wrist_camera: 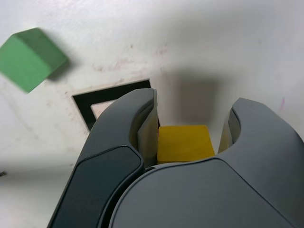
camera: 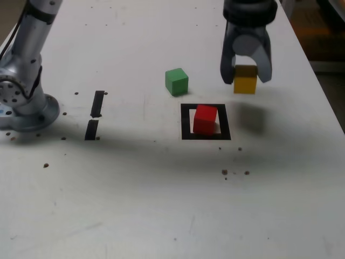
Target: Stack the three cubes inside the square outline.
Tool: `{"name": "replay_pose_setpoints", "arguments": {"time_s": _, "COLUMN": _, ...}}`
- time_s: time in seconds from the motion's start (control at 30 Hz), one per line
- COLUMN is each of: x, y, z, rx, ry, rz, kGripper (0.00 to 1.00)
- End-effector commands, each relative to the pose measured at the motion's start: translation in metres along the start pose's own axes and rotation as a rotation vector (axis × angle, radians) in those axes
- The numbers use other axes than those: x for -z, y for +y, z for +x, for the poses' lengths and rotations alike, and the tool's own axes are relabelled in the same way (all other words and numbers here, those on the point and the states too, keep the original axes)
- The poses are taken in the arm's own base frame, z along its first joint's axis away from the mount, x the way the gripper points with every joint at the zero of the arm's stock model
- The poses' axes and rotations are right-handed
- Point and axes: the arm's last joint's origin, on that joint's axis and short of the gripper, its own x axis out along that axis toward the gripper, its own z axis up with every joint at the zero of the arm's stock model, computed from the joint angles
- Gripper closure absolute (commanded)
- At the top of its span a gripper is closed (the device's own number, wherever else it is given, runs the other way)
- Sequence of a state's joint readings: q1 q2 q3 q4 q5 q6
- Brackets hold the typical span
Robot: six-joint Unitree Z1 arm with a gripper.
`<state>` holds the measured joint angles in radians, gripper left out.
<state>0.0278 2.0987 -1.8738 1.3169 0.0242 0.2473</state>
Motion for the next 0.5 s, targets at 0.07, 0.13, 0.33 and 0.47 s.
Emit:
{"name": "replay_pose_setpoints", "arguments": {"time_s": 0.07, "x": 0.012, "y": -0.021, "z": -0.018, "rx": -0.010, "ry": -0.009, "rz": 0.049, "kGripper": 0.88}}
{"name": "replay_pose_setpoints", "arguments": {"time_s": 0.13, "x": 0.019, "y": -0.032, "z": -0.023, "rx": -0.015, "ry": -0.005, "rz": 0.067, "kGripper": 0.88}}
{"name": "replay_pose_setpoints", "arguments": {"time_s": 0.33, "x": 0.040, "y": -0.052, "z": -0.024, "rx": -0.017, "ry": 0.025, "rz": 0.078, "kGripper": 0.88}}
{"name": "replay_pose_setpoints", "arguments": {"time_s": 0.47, "x": 0.051, "y": -0.056, "z": -0.019, "rx": -0.011, "ry": 0.040, "rz": 0.072, "kGripper": 0.88}}
